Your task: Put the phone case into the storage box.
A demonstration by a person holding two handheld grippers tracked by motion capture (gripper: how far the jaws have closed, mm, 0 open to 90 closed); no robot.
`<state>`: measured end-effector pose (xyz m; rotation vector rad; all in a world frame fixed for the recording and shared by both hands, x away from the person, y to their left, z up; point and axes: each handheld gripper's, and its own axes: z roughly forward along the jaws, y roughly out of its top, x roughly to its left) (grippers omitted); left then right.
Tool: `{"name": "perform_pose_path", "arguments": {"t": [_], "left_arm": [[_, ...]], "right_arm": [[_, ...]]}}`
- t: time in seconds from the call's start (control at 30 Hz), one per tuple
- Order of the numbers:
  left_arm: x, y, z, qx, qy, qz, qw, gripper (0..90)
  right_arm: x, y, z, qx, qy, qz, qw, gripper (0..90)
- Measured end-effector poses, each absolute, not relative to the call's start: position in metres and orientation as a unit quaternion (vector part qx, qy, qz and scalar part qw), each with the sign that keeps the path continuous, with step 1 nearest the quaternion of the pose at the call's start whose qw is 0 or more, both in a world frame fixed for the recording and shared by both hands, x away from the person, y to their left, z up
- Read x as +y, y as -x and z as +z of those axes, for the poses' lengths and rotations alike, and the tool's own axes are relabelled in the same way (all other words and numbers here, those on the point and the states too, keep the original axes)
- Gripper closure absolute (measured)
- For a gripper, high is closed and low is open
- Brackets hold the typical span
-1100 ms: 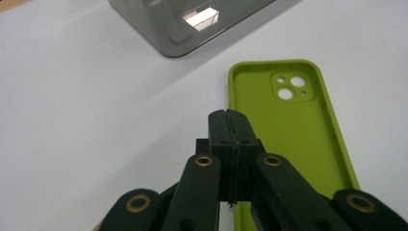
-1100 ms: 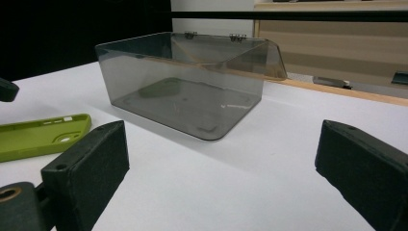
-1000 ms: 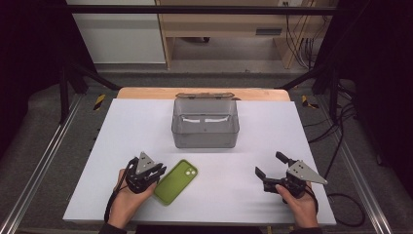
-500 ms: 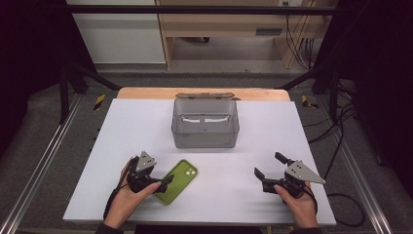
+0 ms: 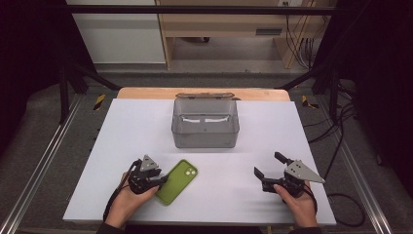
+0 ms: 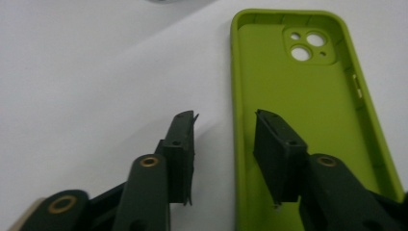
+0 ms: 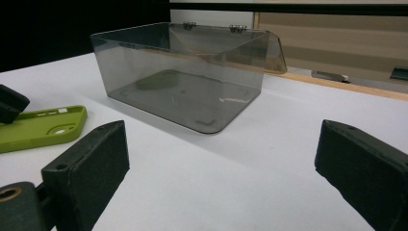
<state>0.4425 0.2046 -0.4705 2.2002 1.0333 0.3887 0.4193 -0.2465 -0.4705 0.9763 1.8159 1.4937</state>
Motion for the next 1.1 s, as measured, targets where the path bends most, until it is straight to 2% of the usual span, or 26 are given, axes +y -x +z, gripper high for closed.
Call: {"name": "perform_pose_path", "arguments": {"t": [0.3,0.6,0.77,0.93,1.1], "left_arm": [[0.201,-0.441,-0.47,0.385,-0.848,0.142,0.334,86.6],[0.207,-0.442,-0.473,0.39,-0.839,0.132,0.355,88.2],[0.213,-0.437,-0.47,0.39,-0.817,0.124,0.406,88.3],[0.218,-0.433,-0.465,0.392,-0.792,0.13,0.449,88.3],[0.219,-0.431,-0.467,0.402,-0.766,0.147,0.48,88.3]], "right_arm": [[-0.246,-0.42,-0.471,0.685,-0.367,0.557,0.293,5.1],[-0.246,-0.42,-0.47,0.682,-0.371,0.56,0.289,5.1],[-0.247,-0.419,-0.47,0.678,-0.372,0.563,0.291,5.2],[-0.245,-0.418,-0.47,0.676,-0.375,0.57,0.278,5.3],[-0.235,-0.414,-0.467,0.658,-0.385,0.601,0.241,4.7]]}}
